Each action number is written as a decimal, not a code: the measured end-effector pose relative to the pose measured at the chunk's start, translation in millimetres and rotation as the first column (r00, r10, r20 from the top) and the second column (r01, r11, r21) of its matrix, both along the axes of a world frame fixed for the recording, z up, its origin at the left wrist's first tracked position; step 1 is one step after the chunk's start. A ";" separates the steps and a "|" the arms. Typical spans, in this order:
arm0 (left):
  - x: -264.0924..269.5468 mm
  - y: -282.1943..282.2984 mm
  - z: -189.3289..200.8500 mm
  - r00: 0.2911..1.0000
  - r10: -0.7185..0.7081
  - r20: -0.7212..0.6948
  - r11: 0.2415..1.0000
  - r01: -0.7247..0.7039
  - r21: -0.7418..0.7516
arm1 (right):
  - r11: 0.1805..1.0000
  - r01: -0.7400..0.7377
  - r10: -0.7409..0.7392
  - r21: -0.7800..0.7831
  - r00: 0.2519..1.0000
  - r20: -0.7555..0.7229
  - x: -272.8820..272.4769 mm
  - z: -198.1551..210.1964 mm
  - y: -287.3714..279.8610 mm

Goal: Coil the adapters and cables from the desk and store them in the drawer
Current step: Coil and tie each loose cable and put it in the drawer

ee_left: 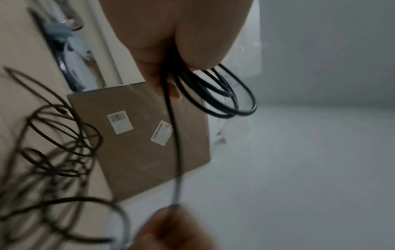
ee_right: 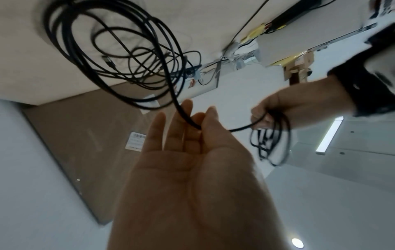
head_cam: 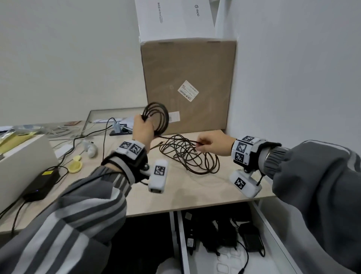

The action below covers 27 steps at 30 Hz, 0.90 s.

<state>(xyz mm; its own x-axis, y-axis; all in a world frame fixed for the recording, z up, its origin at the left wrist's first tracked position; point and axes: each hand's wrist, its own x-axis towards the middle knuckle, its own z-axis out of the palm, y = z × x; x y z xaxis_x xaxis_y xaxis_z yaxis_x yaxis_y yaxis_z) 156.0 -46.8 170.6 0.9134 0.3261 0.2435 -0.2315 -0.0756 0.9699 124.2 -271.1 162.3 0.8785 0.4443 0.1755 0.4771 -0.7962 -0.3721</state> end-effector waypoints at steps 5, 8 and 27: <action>8.8 11.3 50.6 0.995 0.048 0.085 0.973 -0.027 -0.229 | 0.980 0.072 -0.091 -0.186 0.991 -0.095 22.2 -38.5 -13.4; 10.1 17.2 70.7 0.982 0.077 0.173 0.986 -0.050 -0.156 | 0.942 0.096 -0.144 -0.321 0.981 -0.128 26.7 -51.1 -22.1; 1.2 15.1 14.3 0.975 0.187 0.119 0.900 -0.218 0.378 | 0.964 0.250 -0.241 0.093 0.966 -0.099 -9.1 88.8 -104.4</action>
